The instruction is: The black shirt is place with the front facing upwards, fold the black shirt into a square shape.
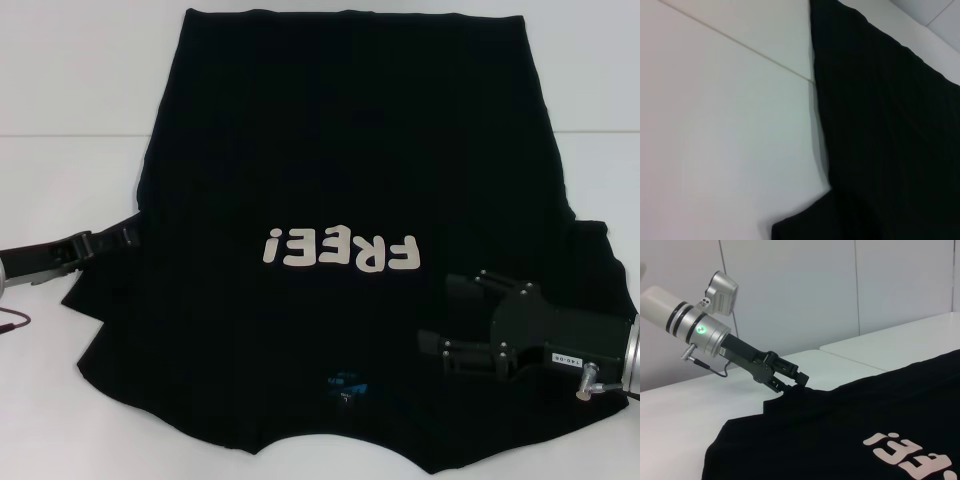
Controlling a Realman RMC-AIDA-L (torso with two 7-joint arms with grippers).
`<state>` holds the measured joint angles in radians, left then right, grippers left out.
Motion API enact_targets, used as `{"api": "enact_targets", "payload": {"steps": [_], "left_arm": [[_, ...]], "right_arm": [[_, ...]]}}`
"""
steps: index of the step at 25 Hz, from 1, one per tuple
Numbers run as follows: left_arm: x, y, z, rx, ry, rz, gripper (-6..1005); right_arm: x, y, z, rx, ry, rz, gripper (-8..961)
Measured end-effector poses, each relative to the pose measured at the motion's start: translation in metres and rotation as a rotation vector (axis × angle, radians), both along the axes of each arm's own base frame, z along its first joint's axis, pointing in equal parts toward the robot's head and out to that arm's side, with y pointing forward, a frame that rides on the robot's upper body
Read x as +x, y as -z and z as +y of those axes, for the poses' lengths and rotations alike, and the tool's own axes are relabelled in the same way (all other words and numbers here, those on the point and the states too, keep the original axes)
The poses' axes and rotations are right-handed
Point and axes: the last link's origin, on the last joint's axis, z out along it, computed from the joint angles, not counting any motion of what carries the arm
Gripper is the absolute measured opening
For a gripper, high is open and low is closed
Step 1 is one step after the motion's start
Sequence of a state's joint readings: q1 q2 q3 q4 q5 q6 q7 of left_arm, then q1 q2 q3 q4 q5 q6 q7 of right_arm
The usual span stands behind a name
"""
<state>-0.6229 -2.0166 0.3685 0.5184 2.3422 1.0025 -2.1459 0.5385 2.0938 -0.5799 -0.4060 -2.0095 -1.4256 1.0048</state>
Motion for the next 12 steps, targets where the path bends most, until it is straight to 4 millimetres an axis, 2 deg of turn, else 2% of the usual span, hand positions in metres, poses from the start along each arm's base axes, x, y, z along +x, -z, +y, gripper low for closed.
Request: {"api": "enact_targets", "payload": {"steps": [7, 12], "left_arm": [[0.0027, 0.0025, 0.0010, -0.031, 0.007, 0.019, 793], [0.0048, 0.0073, 0.0009, -0.051, 0.023, 0.039, 696]], "right_arm": [[-0.0006, 0.0001, -0.0001, 0.000, -0.001, 0.005, 920], [-0.0002, -0.0002, -0.0004, 0.002, 0.002, 0.007, 920]]}}
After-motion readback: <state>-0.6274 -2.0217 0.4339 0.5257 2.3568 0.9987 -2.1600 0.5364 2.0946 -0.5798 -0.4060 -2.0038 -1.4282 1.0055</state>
